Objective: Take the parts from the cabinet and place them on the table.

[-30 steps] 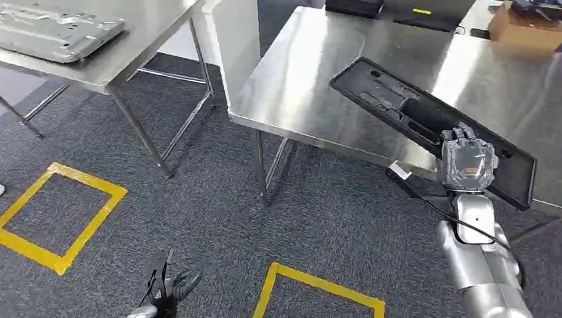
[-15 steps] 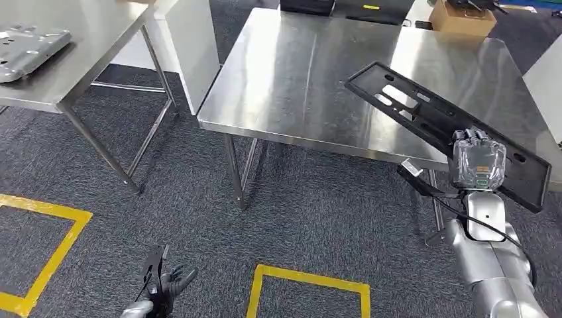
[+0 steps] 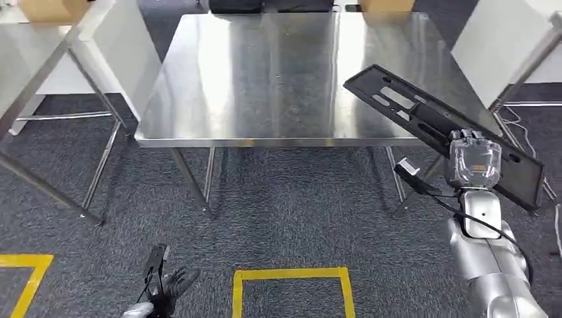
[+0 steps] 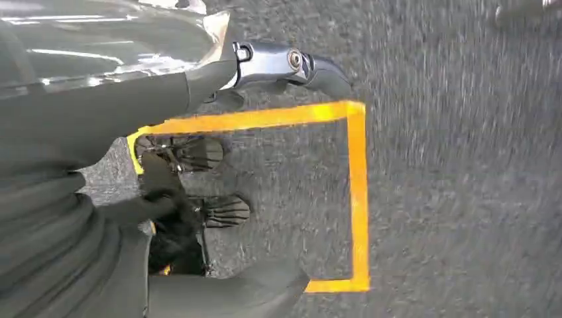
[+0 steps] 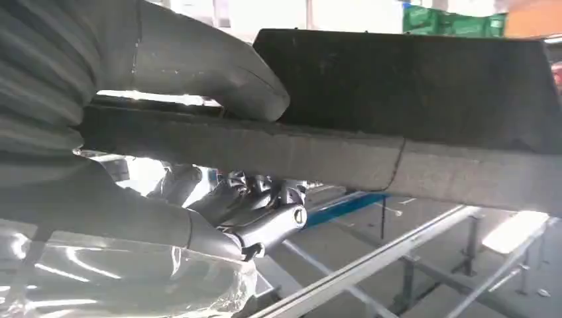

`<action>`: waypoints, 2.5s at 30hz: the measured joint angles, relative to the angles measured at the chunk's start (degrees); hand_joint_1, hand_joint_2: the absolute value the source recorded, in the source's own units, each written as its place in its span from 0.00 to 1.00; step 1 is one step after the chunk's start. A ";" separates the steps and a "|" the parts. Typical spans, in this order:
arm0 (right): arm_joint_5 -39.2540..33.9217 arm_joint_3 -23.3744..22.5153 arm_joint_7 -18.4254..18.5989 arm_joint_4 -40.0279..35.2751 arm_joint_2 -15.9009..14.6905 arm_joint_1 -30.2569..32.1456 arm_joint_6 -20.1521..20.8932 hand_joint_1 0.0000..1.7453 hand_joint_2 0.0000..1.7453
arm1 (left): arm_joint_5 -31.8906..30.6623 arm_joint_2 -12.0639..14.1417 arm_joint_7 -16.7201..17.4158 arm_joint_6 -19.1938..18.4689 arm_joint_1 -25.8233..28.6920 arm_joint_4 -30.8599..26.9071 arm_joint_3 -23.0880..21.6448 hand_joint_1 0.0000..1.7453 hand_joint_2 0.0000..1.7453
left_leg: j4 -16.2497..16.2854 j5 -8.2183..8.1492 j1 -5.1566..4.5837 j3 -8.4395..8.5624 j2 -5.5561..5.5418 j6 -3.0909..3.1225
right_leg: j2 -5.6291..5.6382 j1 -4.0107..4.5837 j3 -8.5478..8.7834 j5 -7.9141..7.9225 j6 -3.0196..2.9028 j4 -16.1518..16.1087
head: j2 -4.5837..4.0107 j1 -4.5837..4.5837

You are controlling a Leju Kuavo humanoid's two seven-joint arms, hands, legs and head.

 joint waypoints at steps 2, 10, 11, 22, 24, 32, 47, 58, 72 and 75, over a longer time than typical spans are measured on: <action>0.02 0.02 -0.02 0.35 0.16 0.08 0.00 1.00 1.00 | 0.00 0.02 0.00 0.02 0.18 0.18 0.02 0.00 1.00 | 1.88 1.11 0.00 -1.82 0.01 0.17 | 1.87 0.16 0.05 0.00 0.00 0.05 | 0.02 0.02; 0.00 0.00 -0.02 0.55 -0.11 0.08 0.00 1.00 1.00 | 0.00 -0.02 0.00 0.02 -0.20 0.31 0.07 0.00 1.00 | -14.11 9.17 -0.32 5.24 -1.78 1.70 | 7.41 0.48 -0.97 0.50 1.79 -0.02 | 0.00 0.00; 0.04 -0.02 -0.04 0.53 -0.37 0.25 0.00 1.00 1.00 | 0.00 -0.57 0.00 0.00 -0.44 0.31 0.09 0.00 1.00 | -15.03 9.78 0.16 5.60 -0.99 2.48 | 6.06 0.47 -1.48 0.34 1.93 0.42 | 0.02 -0.02; 0.00 0.00 -0.04 0.83 -0.39 -0.19 0.00 1.00 1.00 | 0.00 -0.24 0.00 0.00 -0.23 0.33 0.13 0.00 1.00 | -15.14 8.59 -0.58 6.66 5.96 1.66 | -5.57 0.80 0.35 -0.38 3.46 0.13 | 0.00 0.85; -0.04 -0.02 -0.04 0.85 -0.46 -0.04 0.00 1.00 1.00 | 0.00 -0.24 0.00 0.00 -0.29 0.33 0.13 0.00 1.00 | -15.26 8.36 -0.76 7.17 7.11 1.31 | -3.93 0.72 -0.13 -0.29 2.48 0.31 | 0.00 0.59; 0.26 1.09 2.10 3.41 -0.13 -1.16 0.00 1.00 1.00 | 0.11 0.28 0.00 -0.39 0.17 0.44 0.20 0.00 1.00 | 3.43 0.65 0.09 -3.08 0.03 0.39 | 0.51 0.35 0.36 -0.70 -0.63 0.18 | 0.00 0.02; 0.24 2.62 4.02 6.54 -0.61 -2.24 0.00 1.00 1.00 | -1.01 0.79 0.28 -0.07 -0.88 0.50 0.35 0.00 1.00 | -15.80 11.00 -0.18 4.92 -0.22 3.16 | -0.74 0.56 -8.87 -7.96 1.33 18.62 | 0.00 0.42; 0.28 3.21 5.40 6.34 -1.48 -0.92 0.00 1.00 1.00 | -1.94 0.48 0.98 -0.07 -1.21 0.81 0.35 0.00 1.00 | -13.51 8.52 0.31 4.48 -0.46 0.38 | -1.12 -0.64 0.30 -1.26 1.30 0.89 | 0.00 -0.02; 0.33 3.34 5.68 6.21 -1.75 -0.61 -0.02 1.00 1.00 | -1.97 0.33 1.14 -0.22 -2.01 1.20 0.31 0.00 1.00 | -15.02 10.95 -1.50 3.91 1.64 3.03 | -5.65 1.88 1.75 -2.67 0.98 0.99 | 0.00 -0.20; 0.31 3.45 5.88 6.21 -2.16 -0.54 0.00 1.00 1.00 | -1.97 0.11 1.14 -0.26 -2.29 1.27 0.33 0.00 1.00 | -15.46 11.47 -0.96 4.24 0.21 3.72 | -2.58 1.10 -1.92 -6.25 0.90 8.64 | 0.00 -0.02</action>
